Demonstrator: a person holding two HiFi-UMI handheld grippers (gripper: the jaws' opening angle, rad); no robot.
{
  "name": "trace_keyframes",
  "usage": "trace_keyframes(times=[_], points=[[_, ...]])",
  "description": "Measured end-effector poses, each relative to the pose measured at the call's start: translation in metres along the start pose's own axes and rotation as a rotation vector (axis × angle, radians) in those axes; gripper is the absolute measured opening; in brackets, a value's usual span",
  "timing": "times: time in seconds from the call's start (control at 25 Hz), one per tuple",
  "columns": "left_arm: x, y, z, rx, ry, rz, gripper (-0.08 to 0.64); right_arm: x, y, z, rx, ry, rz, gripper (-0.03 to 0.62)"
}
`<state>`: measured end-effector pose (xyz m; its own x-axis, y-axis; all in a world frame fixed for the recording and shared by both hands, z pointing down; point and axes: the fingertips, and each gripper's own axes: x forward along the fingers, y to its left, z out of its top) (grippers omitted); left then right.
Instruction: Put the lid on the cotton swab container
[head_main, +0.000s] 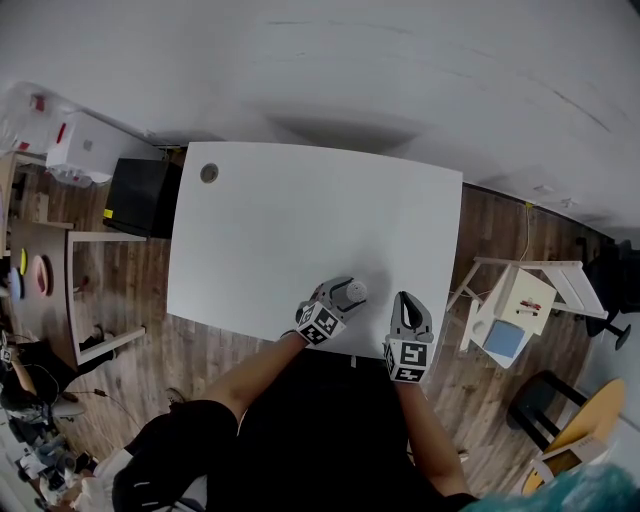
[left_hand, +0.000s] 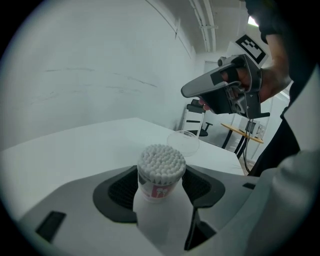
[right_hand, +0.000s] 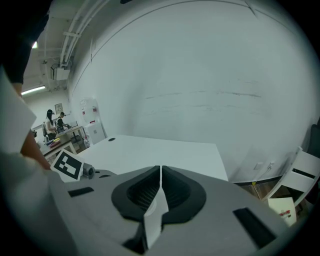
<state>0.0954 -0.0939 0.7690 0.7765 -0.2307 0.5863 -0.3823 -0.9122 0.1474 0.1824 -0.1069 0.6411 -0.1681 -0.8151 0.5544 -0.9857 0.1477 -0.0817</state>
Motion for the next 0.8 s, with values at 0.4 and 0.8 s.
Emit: trace_keyframes(times=[0.4, 0.8], points=[[-0.003, 0.001, -0.002, -0.019, -0.001, 0.008, 0.272, 0.006, 0.002, -0.009, -0.009, 0.017, 0.031, 0.034], [-0.003, 0.003, -0.001, -0.015, -0.009, 0.023, 0.268, 0.023, 0.015, -0.042, 0.011, 0.111, 0.141, 0.035]])
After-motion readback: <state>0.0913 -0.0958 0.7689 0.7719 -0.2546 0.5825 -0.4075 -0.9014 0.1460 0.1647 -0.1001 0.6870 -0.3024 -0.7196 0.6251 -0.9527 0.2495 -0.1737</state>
